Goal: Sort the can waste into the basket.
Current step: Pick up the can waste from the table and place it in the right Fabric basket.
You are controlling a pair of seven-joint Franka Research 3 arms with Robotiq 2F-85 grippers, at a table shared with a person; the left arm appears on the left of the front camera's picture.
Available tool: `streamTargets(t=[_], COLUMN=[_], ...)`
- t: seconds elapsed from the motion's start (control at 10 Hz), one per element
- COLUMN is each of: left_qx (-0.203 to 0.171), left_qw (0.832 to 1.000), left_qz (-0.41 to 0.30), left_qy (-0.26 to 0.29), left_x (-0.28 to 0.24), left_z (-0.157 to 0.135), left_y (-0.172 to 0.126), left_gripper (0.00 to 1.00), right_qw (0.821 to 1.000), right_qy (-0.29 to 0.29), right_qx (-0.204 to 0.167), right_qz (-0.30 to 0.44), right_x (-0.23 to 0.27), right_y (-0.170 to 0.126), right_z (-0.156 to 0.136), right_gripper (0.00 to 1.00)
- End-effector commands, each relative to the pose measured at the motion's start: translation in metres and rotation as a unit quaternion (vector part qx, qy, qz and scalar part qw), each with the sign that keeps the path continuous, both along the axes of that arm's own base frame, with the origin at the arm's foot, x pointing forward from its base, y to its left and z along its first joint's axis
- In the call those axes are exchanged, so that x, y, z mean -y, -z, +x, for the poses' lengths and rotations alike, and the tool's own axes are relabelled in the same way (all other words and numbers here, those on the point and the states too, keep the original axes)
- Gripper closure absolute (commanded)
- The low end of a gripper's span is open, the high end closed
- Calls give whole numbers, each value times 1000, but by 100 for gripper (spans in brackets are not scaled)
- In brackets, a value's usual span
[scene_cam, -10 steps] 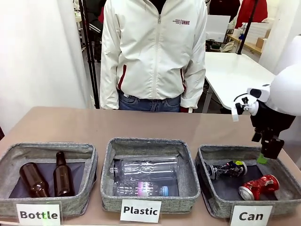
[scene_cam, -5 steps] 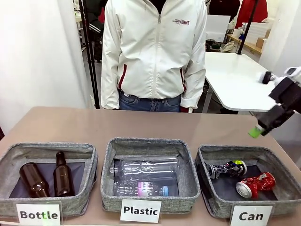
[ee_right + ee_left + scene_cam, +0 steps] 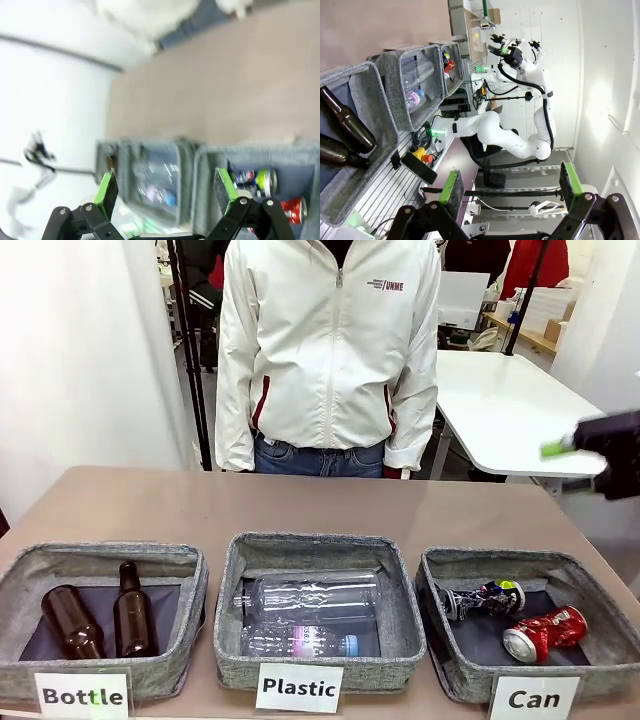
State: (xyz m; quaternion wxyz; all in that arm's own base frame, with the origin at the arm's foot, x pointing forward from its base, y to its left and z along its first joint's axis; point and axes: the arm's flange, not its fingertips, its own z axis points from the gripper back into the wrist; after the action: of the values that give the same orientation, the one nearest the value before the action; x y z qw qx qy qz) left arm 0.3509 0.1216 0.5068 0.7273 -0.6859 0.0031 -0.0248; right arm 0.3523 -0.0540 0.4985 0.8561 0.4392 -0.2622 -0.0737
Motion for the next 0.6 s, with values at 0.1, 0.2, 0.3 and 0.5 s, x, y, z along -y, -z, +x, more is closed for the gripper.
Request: streamTargets(t=[0.1, 0.2, 0.3, 0.5], left_qx=[8, 8, 8, 8], left_qw=[1000, 1000, 1000, 1000], left_qz=[-10, -10, -10, -10], left_qy=[1, 1, 1, 1], left_x=[1, 1, 1, 1], left_z=[0, 0, 0, 0], left_y=[-2, -2, -2, -2], left_gripper=[0, 0, 0, 0], right_qw=[1000, 1000, 1000, 1000], right_qy=[0, 0, 0, 0], right_qx=[0, 0, 0, 0], right_qz=[0, 0, 0, 0], right_x=[0, 0, 0, 0], right_y=[0, 0, 0, 0], right_z=[0, 0, 0, 0], right_gripper=[0, 0, 0, 0])
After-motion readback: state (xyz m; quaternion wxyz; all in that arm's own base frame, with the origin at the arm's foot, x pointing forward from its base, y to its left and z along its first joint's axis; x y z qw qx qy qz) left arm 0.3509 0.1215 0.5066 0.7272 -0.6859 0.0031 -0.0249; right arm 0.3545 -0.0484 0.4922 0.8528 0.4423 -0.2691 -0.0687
